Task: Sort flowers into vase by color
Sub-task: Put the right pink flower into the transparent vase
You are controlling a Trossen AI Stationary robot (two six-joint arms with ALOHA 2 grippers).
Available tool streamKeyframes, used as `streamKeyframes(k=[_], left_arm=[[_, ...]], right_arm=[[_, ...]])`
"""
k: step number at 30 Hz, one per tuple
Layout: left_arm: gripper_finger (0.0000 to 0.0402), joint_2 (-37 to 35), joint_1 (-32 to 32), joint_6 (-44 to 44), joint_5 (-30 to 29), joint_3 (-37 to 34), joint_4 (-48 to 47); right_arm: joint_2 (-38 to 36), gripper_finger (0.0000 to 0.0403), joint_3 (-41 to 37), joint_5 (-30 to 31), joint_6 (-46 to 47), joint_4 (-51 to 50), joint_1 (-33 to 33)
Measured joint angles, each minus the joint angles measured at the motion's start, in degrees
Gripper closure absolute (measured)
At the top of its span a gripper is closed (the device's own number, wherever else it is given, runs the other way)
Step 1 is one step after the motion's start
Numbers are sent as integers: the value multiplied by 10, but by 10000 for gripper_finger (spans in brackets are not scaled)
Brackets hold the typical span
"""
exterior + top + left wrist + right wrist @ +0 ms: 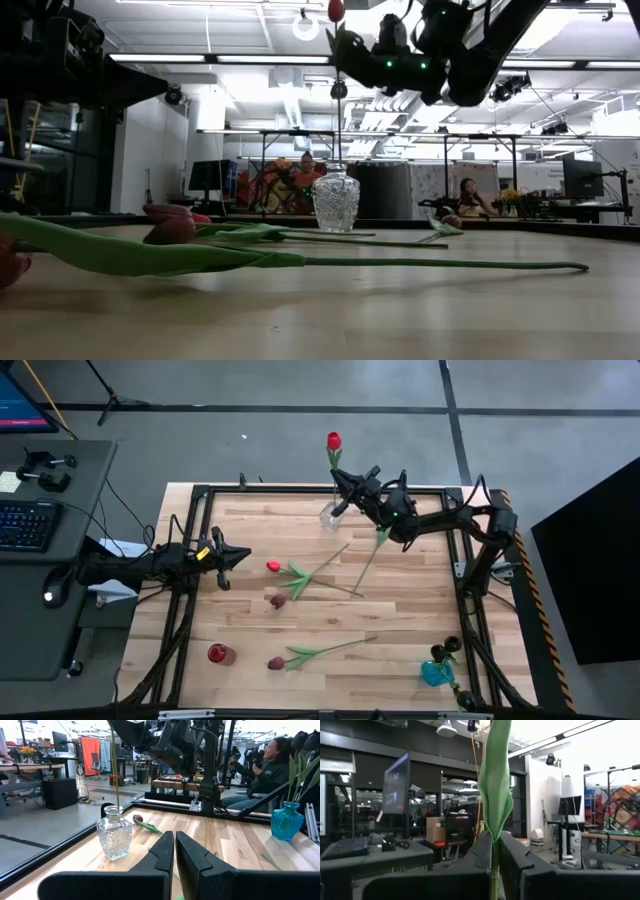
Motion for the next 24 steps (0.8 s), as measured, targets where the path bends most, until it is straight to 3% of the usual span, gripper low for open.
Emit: streamKeyframes(k=[14,19,24], left_arm=[[394,0,0,0,0,0,0],[394,0,0,0,0,0,0],[394,0,0,0,0,0,0]], right_arm=[[60,378,0,2,41,-18,5],[64,337,0,36,38,-36,19],[64,268,0,92,35,-52,39]])
